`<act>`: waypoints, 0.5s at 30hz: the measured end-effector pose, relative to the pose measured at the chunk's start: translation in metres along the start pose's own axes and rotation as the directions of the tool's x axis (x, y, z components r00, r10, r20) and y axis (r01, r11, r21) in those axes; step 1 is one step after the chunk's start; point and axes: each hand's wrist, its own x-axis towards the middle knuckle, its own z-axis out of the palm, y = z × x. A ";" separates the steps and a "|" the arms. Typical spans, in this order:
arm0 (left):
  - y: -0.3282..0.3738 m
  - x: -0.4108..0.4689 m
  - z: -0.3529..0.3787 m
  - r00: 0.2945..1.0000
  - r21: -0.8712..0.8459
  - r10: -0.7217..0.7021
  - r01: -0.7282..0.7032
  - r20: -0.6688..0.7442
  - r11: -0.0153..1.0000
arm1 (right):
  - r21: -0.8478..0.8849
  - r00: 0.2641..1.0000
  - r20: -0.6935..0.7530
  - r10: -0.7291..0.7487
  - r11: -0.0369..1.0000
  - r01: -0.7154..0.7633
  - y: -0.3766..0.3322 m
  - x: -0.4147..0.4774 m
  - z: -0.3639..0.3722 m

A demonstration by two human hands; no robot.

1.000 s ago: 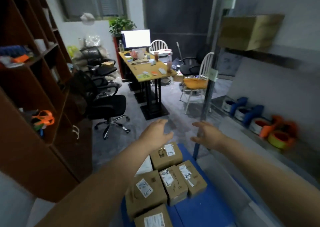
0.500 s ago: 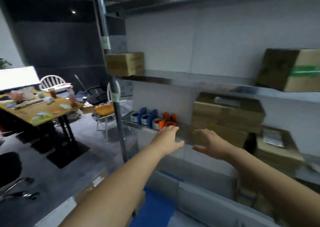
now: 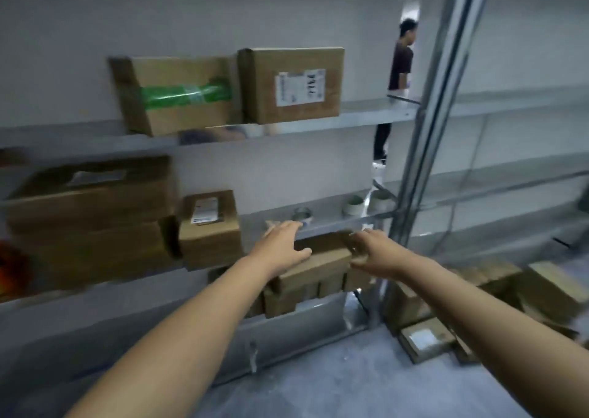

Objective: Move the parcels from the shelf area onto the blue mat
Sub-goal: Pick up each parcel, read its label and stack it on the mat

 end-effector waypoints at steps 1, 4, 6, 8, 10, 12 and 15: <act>0.023 0.017 0.016 0.999 0.006 0.040 -0.040 0.033 0.999 | -0.002 0.999 -0.014 0.039 0.999 -0.039 0.030 -0.012 -0.006; 0.093 0.061 0.065 0.977 -0.024 0.189 -0.187 0.104 0.982 | 0.000 0.979 -0.051 0.199 0.980 -0.199 0.120 -0.058 -0.027; 0.141 0.085 0.091 0.951 -0.064 0.280 -0.274 0.134 0.960 | 0.029 0.938 -0.085 0.336 0.942 -0.335 0.176 -0.091 -0.043; 0.190 0.105 0.114 0.914 -0.104 0.369 -0.356 0.166 0.929 | 0.076 0.876 -0.113 0.469 0.883 -0.463 0.222 -0.122 -0.057; 0.235 0.123 0.137 0.869 -0.123 0.460 -0.444 0.182 0.887 | 0.112 0.808 -0.140 0.573 0.820 -0.562 0.258 -0.148 -0.067; 0.274 0.138 0.158 0.827 -0.134 0.527 -0.510 0.195 0.850 | 0.143 0.753 -0.148 0.641 0.767 -0.625 0.286 -0.164 -0.072; 0.318 0.162 0.190 0.783 -0.179 0.586 -0.558 0.208 0.810 | 0.165 0.692 -0.137 0.708 0.706 -0.689 0.323 -0.175 -0.075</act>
